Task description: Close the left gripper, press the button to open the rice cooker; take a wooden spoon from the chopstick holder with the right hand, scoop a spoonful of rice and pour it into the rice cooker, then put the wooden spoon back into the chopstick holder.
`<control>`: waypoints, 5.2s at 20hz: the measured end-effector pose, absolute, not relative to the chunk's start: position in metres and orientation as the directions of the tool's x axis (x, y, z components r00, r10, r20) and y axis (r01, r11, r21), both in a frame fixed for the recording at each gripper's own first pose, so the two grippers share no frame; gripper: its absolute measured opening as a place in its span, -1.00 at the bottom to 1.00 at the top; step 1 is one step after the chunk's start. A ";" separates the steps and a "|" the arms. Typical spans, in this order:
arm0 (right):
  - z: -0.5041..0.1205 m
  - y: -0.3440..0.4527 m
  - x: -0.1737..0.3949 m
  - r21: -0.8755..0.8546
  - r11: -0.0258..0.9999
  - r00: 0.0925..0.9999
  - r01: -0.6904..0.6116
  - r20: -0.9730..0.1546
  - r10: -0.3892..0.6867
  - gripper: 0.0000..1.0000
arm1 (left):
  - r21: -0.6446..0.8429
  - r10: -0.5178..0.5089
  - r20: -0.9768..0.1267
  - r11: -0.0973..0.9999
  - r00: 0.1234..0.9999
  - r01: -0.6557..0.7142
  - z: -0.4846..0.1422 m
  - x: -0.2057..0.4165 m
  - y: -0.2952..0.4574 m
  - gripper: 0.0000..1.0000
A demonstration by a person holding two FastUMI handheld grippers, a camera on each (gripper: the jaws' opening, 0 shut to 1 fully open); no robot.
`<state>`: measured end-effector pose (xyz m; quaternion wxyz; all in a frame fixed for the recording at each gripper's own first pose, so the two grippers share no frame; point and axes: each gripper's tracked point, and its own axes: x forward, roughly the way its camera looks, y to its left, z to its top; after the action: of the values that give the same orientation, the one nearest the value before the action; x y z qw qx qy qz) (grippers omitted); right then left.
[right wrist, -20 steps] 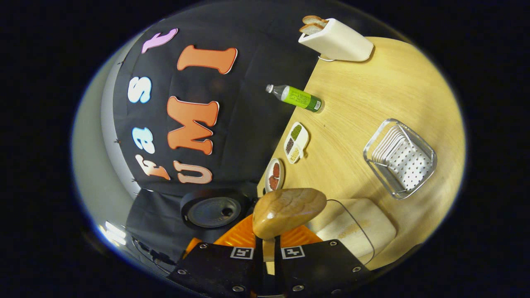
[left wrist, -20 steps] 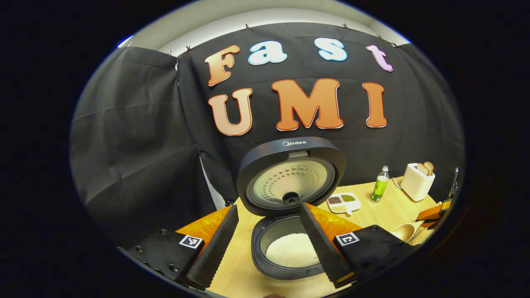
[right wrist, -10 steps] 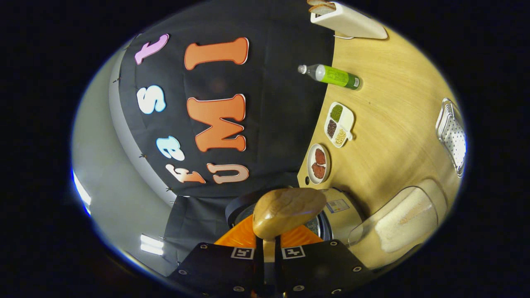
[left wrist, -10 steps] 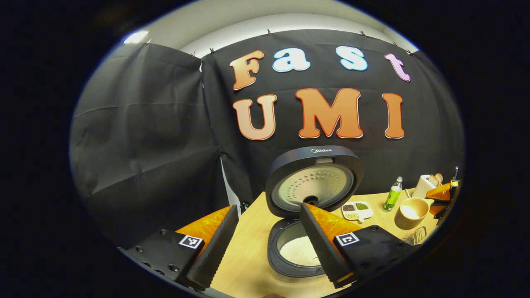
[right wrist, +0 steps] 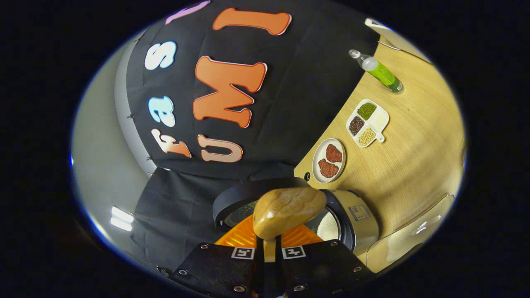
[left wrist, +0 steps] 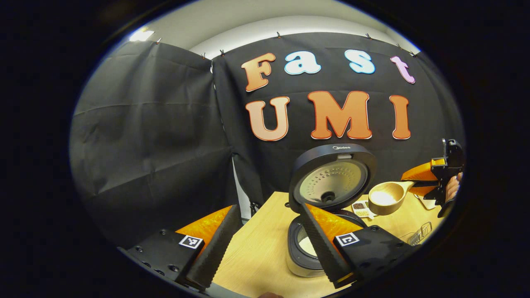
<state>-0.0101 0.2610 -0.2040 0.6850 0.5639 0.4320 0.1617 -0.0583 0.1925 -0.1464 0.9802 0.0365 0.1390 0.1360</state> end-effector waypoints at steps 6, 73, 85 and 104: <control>-0.218 0.284 0.002 0.797 0.595 0.594 0.107 -0.531 0.604 -0.80 | 0.105 0.303 -0.285 0.953 0.909 -0.285 -0.157 -0.065 0.211 1.00; -0.279 -0.024 -0.075 0.354 0.912 0.706 0.209 -0.700 0.110 -0.80 | 0.126 0.124 -0.382 0.989 0.916 -0.081 -0.147 -0.028 0.064 1.00; -0.352 -0.048 -0.115 0.315 0.914 0.587 0.256 -0.802 0.112 -0.80 | 0.152 0.072 -0.342 0.988 0.937 -0.020 -0.120 -0.013 0.012 1.00; -0.370 -0.059 -0.140 0.264 0.930 0.478 0.257 -0.871 0.115 -0.53 | -0.077 0.014 -0.283 0.996 0.959 -0.038 -0.047 0.079 0.037 0.87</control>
<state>-0.1405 -0.0594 -0.3704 0.8401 0.1826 0.5089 -0.0422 0.0789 0.0367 -0.0473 0.9888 -0.0407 0.1428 0.0131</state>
